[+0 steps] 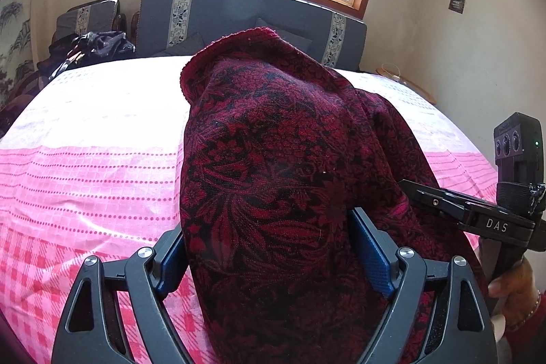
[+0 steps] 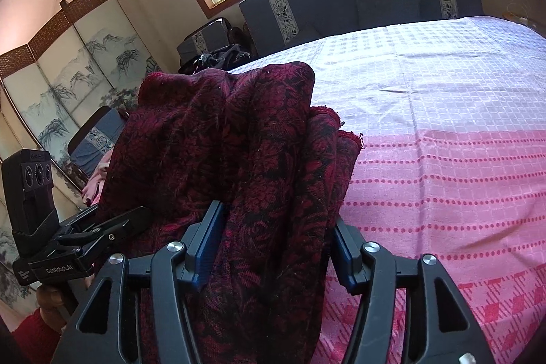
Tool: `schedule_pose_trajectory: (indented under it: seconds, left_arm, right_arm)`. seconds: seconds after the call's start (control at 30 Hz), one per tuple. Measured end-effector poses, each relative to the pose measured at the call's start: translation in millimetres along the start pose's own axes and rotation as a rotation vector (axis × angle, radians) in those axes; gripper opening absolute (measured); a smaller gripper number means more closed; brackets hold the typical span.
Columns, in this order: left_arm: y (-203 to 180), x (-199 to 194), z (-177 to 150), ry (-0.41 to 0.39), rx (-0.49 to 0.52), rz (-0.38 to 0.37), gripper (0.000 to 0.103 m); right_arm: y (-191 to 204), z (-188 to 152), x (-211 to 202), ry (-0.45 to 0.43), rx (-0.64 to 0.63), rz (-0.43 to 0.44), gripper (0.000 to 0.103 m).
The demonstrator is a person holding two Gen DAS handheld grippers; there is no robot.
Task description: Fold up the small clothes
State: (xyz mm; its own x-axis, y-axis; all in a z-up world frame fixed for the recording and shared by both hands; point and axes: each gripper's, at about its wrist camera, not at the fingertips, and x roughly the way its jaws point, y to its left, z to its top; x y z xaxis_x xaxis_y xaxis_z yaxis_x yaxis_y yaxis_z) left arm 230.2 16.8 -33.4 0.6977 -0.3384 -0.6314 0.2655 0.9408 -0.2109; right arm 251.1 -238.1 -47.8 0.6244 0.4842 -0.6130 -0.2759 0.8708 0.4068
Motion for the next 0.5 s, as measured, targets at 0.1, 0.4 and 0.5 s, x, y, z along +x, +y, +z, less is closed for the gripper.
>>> schedule_pose_trajectory:
  seconds: [0.1,0.4,0.5]
  left_arm:
    - [1.2,-11.3,-1.1,-0.064,0.004,0.054,0.090]
    - [-18.8,-66.1,2.1,-0.281,0.068,0.258,0.095]
    - [-31.8,-86.9,1.4,-0.341,0.097,0.297,0.103]
  right_arm:
    - [6.0,-0.1,-9.0,-0.041,0.010,-0.030,0.056]
    - [74.8,-15.2,-72.5,-0.228,-0.185,-0.162,0.075]
    - [91.0,-26.6,-86.5,-0.253,-0.198,-0.161,0.078]
